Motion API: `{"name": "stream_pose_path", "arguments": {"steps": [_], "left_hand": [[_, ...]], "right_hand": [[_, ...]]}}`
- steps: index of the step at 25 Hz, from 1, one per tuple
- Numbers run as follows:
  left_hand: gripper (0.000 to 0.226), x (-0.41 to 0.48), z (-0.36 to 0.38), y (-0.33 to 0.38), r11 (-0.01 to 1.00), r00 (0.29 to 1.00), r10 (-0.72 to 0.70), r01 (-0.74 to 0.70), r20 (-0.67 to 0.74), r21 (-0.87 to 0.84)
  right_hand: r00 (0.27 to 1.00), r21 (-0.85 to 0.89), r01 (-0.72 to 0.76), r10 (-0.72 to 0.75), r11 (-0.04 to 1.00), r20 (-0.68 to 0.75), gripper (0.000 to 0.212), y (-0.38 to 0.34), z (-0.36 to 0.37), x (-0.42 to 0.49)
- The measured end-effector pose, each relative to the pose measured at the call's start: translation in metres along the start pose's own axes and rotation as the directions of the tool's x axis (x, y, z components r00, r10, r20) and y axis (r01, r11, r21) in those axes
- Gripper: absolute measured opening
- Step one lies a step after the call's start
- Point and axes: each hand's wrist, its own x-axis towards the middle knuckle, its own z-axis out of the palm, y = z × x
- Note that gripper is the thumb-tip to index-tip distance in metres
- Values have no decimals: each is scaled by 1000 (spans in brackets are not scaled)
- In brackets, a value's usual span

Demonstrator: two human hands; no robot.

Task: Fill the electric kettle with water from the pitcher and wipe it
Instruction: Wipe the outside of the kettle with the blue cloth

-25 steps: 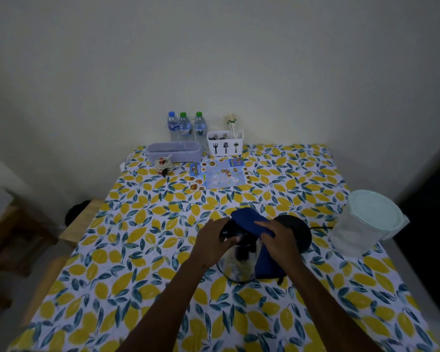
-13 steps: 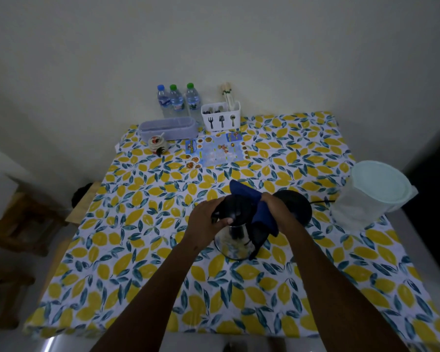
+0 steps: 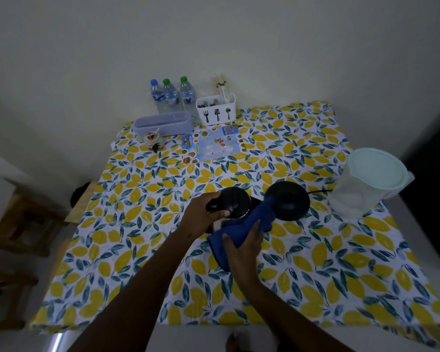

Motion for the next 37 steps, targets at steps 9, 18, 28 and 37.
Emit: {"name": "stream_pose_path", "arguments": {"steps": [9,18,28,37], "left_hand": [[68,0,-5,-2,999,999,11,-10,35,-36],[67,1,-5,-5,998,999,25,-23,37,-60],[66,0,-6,-17,997,996,78,-77,33,-27],[25,-2,4,-26,985,994,-62,46,-91,-166]], "right_hand": [[983,-9,-84,81,996,-168,93,26,26,2],[988,6,65,-63,998,-144,65,29,-11,29],[987,-182,49,-20,982,157,39,34,-68,79],[978,-706,207,-153,677,141,52,59,-123,79]]}}
